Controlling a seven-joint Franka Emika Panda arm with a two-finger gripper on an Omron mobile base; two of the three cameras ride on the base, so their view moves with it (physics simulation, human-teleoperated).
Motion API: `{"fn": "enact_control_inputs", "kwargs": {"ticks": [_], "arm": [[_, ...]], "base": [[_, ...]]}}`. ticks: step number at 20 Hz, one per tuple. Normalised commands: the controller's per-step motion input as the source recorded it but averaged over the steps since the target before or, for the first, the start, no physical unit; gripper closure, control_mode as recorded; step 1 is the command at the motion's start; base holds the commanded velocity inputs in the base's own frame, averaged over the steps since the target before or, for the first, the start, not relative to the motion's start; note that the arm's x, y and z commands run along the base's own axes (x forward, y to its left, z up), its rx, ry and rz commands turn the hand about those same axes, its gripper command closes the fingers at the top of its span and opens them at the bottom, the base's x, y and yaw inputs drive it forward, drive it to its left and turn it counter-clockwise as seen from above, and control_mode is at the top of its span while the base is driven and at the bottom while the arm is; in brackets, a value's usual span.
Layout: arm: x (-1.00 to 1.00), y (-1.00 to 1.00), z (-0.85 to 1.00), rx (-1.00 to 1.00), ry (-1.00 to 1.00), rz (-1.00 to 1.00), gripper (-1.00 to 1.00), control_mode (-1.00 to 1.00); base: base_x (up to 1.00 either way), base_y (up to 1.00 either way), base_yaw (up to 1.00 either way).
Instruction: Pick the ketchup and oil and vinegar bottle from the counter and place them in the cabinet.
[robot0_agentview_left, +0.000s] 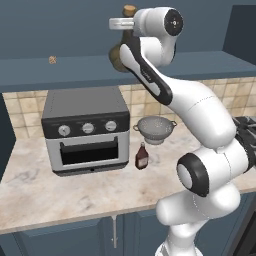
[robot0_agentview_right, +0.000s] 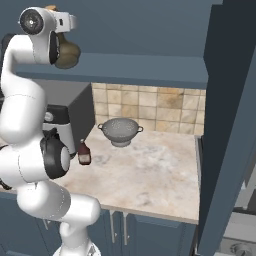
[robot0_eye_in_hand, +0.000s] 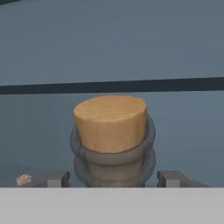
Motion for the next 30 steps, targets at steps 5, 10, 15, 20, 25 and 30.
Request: {"fn": "enact_control_inputs", "kwargs": {"ticks": [5, 10, 15, 20, 25, 30], "arm": [[0.12, 0.13, -0.02, -0.02, -0.01, -0.03, -1.00, -1.00], [0.29, 0.15, -0.07, -0.05, 0.00, -0.05, -1.00, -1.00], [-0.11, 0.01, 0.24, 0.00, -0.04, -0.03, -1.00, -1.00], [-0.43, -0.11, 0.46, 0.00, -0.08, -0.03, -1.00, -1.00], [-0.76, -0.24, -0.08, -0.05, -0.07, 0.00, -1.00, -1.00], [-0.89, -0.42, -0.54, -0.11, -0.01, 0.03, -1.00, -1.00]], "base": [[0.00, 0.00, 0.00], [0.00, 0.00, 0.00], [0.00, 0.00, 0.00], [0.00, 0.00, 0.00], [0.00, 0.00, 0.00], [0.00, 0.00, 0.00]]}}
